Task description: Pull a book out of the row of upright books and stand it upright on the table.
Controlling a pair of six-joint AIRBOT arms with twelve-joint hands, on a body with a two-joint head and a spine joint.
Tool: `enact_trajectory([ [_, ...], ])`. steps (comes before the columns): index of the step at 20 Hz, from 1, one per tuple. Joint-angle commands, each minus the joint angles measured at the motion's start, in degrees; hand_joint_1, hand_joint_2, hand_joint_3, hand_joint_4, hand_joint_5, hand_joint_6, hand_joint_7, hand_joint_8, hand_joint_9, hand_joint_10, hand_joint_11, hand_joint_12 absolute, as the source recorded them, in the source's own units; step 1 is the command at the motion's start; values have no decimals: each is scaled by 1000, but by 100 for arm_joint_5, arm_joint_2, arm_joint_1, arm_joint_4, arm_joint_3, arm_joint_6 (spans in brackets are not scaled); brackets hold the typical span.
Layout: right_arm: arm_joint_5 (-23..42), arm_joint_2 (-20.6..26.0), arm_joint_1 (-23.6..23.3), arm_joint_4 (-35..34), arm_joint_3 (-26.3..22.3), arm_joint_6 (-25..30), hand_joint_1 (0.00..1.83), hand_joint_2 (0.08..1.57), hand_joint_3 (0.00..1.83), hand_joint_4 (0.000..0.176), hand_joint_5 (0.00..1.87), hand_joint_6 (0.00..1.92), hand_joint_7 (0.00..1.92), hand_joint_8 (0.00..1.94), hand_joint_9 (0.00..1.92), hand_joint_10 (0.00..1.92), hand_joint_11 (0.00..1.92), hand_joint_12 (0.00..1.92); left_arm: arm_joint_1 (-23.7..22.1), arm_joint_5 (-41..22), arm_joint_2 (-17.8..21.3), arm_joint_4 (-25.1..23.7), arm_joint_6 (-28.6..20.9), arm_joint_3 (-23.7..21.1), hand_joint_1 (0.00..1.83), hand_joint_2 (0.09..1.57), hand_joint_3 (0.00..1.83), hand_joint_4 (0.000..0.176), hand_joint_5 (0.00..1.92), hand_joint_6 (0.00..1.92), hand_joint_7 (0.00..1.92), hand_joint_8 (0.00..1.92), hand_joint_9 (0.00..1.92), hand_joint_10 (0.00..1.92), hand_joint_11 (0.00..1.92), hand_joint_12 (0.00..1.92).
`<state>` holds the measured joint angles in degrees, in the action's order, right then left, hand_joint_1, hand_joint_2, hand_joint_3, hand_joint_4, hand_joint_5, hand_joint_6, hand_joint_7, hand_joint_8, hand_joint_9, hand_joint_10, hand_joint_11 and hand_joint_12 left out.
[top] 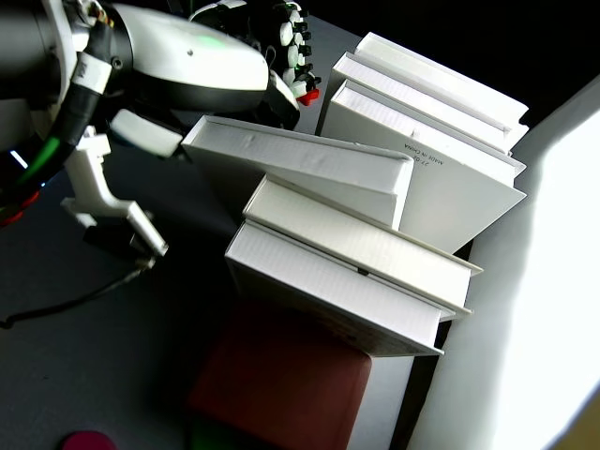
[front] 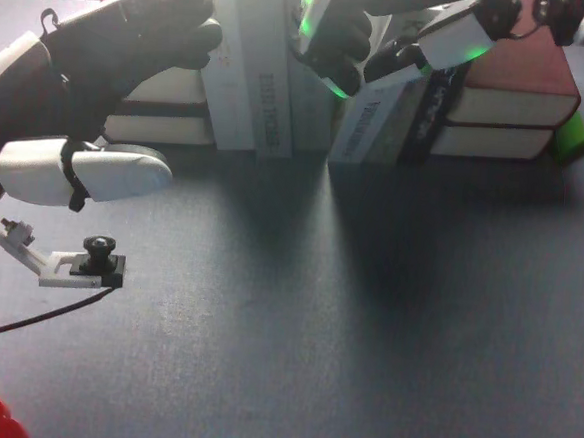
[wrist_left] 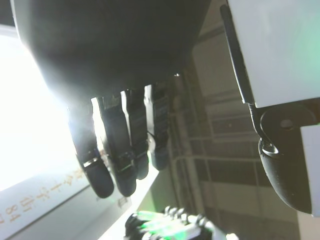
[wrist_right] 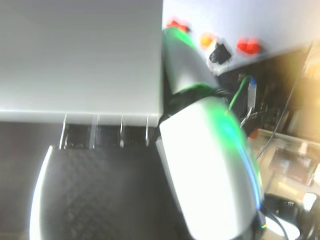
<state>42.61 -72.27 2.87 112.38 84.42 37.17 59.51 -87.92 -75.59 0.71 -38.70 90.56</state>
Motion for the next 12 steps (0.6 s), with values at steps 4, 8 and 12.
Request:
enact_trajectory([
  [4,-4,71,-159,-749,-11,-116,1320,1191,0,0,820,1040,823,1287,802,1380,605,1622,-63,-619,-21,168,-65,-25,1168,802,0,0,420,0,414,5,472,12,0,1169],
  [8,143,192,-163,-1146,-46,-187,1213,1227,4,0,759,1125,809,1524,772,1595,711,1914,-62,-627,-22,169,-65,-39,1160,793,0,0,416,0,423,5,471,8,0,1193],
  [12,365,427,-164,-1664,-224,-325,1361,1133,0,0,890,957,892,1077,991,1297,866,1658,-24,-641,-27,188,-65,-60,1162,802,1,0,405,2,436,5,436,2,0,1143],
])
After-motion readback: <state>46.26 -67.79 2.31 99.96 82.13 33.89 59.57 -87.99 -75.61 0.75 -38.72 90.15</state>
